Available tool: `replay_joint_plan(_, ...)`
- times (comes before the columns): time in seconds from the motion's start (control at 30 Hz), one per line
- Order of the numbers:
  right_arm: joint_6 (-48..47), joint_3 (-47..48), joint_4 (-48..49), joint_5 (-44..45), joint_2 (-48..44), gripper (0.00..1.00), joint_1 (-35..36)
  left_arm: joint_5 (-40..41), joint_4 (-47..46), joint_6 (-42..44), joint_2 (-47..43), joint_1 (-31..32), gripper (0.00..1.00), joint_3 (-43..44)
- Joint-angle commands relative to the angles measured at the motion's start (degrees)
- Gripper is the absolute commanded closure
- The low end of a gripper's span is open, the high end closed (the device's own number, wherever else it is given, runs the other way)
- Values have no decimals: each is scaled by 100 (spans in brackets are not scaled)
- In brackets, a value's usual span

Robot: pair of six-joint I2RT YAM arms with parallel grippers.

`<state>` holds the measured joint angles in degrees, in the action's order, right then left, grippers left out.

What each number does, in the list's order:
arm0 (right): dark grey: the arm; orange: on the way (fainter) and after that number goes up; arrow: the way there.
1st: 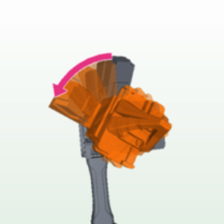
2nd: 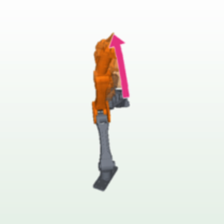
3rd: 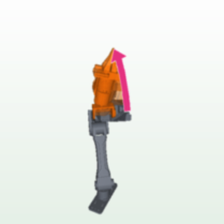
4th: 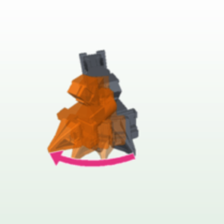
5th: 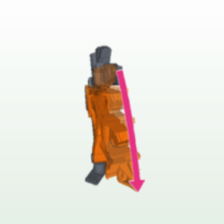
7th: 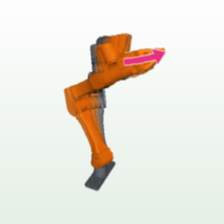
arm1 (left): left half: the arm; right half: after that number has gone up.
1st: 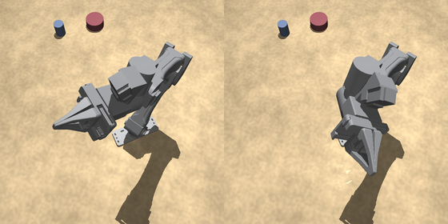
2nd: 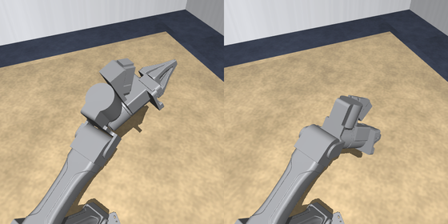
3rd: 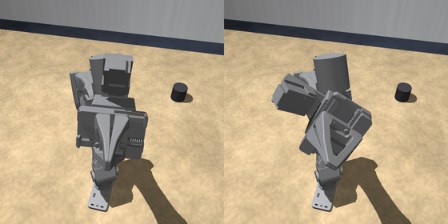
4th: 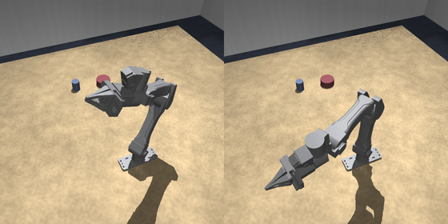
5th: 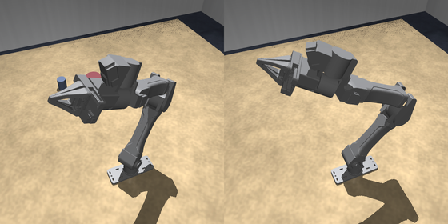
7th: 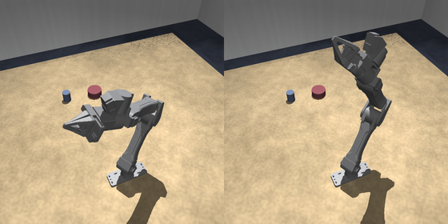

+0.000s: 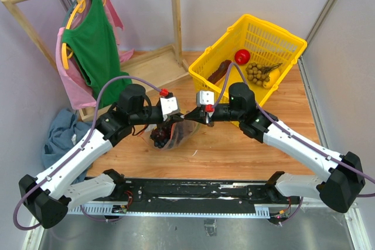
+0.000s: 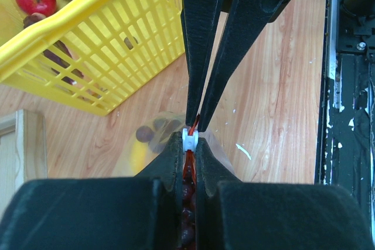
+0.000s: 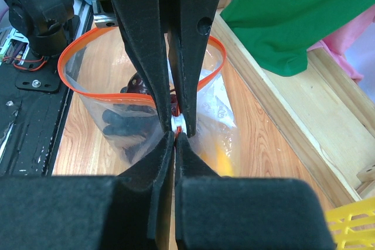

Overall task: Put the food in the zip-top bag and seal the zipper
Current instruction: Zip the zipper food storage bag at the center of the board.

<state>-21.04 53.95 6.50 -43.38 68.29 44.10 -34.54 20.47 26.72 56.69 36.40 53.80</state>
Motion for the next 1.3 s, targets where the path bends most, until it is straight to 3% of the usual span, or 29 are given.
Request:
replay_joint_plan(0.0,9,31,78,334,-146,99,-132,-41,-187,-55,-227,7,99,21)
replay_joint_plan(0.33,299,-287,509,1146,-423,100,-134,142,-238,-89,-380,7,100,-139)
replay_joint_plan(0.5,217,-211,373,416,-456,98,-133,123,-280,-96,-351,7,100,-106)
replay_joint_plan(0.67,-1,7,-5,-67,-306,76,-131,88,-219,-72,-281,7,100,-50)
replay_joint_plan(0.87,-50,192,-20,-213,-14,73,-137,6,-219,-62,-294,3,100,-45)
replay_joint_plan(1.07,-93,327,-130,-250,312,76,-121,-67,-217,-53,-281,7,100,-60)
replay_joint_plan(1.2,-112,361,-172,-180,332,98,-123,-26,-208,-72,-272,7,100,-71)
replay_joint_plan(1.27,-66,325,-113,-159,284,99,-121,42,-262,-135,-296,7,94,-99)
